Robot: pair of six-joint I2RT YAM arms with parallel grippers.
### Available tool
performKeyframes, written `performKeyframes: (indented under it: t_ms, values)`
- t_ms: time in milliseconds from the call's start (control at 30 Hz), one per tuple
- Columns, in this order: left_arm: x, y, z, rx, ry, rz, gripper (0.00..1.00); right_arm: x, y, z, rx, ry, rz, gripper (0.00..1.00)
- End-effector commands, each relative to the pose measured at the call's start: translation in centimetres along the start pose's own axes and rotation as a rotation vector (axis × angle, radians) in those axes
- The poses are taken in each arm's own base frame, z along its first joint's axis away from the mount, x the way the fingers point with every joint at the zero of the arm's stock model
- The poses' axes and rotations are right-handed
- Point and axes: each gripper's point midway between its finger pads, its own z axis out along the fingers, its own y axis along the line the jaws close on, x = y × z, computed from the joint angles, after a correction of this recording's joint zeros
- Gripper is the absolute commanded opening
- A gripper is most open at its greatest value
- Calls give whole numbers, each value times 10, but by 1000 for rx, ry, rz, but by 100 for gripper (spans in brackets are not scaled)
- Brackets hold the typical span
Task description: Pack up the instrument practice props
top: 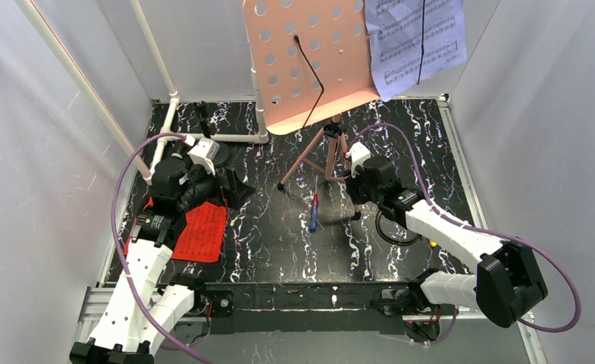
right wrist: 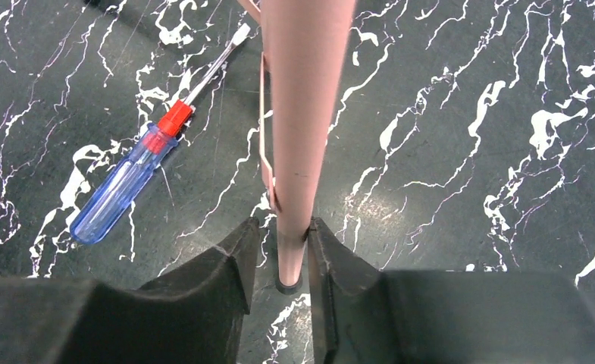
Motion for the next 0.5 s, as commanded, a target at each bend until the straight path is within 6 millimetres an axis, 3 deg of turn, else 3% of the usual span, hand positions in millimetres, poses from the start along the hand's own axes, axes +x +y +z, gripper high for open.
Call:
performKeyframes:
  t_ms: [0,200,467]
  values:
    - [4,-7,0,39,2,23,97,10,20,0,-83,33,40,33]
    - [4,-14,-1,63,4,43,95,27,31,-5,-113,96,80,1]
    - [3,-29,-1,93,23,82,94,23,57,-11,-104,107,139,1]
